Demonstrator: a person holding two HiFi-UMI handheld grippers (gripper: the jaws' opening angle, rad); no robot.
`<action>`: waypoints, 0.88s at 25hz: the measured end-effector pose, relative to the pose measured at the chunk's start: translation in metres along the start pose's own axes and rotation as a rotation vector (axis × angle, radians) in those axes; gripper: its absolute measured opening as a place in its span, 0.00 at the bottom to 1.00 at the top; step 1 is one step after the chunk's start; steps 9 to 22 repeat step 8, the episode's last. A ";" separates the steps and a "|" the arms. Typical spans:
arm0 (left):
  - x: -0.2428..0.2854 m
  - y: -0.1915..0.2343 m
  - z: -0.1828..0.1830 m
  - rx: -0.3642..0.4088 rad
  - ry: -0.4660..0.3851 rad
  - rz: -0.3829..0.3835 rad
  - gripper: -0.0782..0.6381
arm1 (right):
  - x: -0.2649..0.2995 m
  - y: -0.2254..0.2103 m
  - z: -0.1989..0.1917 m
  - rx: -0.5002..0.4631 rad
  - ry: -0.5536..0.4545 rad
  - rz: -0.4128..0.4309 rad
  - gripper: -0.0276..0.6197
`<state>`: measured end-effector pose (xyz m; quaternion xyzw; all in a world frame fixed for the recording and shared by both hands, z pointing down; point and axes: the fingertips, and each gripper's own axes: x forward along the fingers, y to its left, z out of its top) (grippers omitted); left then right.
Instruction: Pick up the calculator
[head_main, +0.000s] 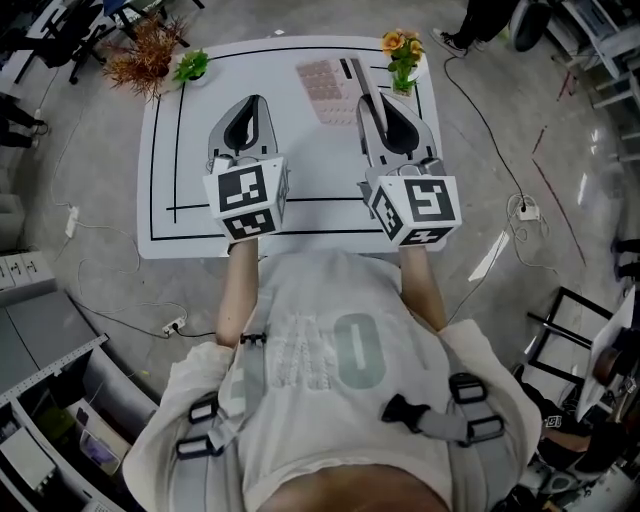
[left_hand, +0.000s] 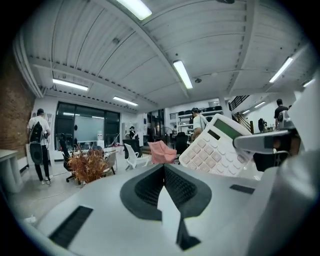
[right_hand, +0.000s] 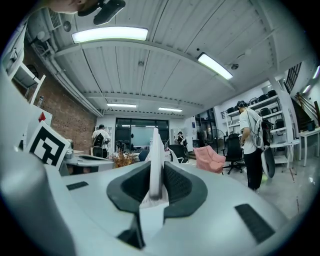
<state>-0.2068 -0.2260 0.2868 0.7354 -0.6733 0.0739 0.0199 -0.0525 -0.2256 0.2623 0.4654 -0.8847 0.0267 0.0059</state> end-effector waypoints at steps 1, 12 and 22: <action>-0.001 0.000 -0.004 -0.004 0.014 0.002 0.14 | -0.001 0.000 -0.001 0.001 0.004 0.000 0.16; 0.001 0.004 -0.007 -0.010 0.028 0.009 0.14 | -0.002 -0.005 -0.007 0.002 0.010 -0.009 0.16; 0.001 0.004 -0.007 -0.010 0.028 0.009 0.14 | -0.002 -0.005 -0.007 0.002 0.010 -0.009 0.16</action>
